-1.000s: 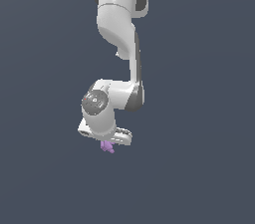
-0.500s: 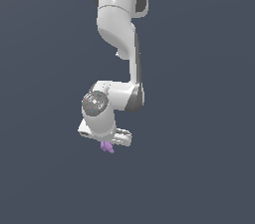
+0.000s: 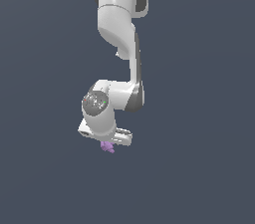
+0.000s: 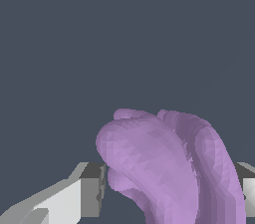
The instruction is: Pick up the object and move it to a goal position.
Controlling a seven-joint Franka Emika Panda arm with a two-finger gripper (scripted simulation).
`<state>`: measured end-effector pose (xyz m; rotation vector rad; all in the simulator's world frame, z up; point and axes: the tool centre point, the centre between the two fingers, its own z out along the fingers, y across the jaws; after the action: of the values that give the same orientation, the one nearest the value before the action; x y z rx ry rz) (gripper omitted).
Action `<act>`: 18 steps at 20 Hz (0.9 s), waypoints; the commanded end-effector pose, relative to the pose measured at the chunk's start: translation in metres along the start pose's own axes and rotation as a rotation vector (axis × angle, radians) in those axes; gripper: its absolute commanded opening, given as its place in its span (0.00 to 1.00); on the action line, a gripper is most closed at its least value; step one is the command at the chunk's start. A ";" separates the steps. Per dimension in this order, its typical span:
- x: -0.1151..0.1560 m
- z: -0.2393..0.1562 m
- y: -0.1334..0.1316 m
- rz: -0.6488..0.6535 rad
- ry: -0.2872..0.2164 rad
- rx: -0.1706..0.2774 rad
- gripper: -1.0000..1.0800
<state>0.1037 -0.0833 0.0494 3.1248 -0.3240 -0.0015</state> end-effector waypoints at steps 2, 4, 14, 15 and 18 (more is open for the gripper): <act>-0.002 -0.007 -0.004 0.000 0.001 0.000 0.00; -0.004 -0.013 -0.007 0.000 0.001 0.000 0.00; -0.027 -0.079 -0.044 0.000 0.001 0.000 0.00; -0.030 -0.089 -0.049 0.000 0.001 0.000 0.00; -0.040 -0.119 -0.066 0.000 0.001 0.000 0.00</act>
<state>0.0815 -0.0199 0.1528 3.1249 -0.3238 -0.0010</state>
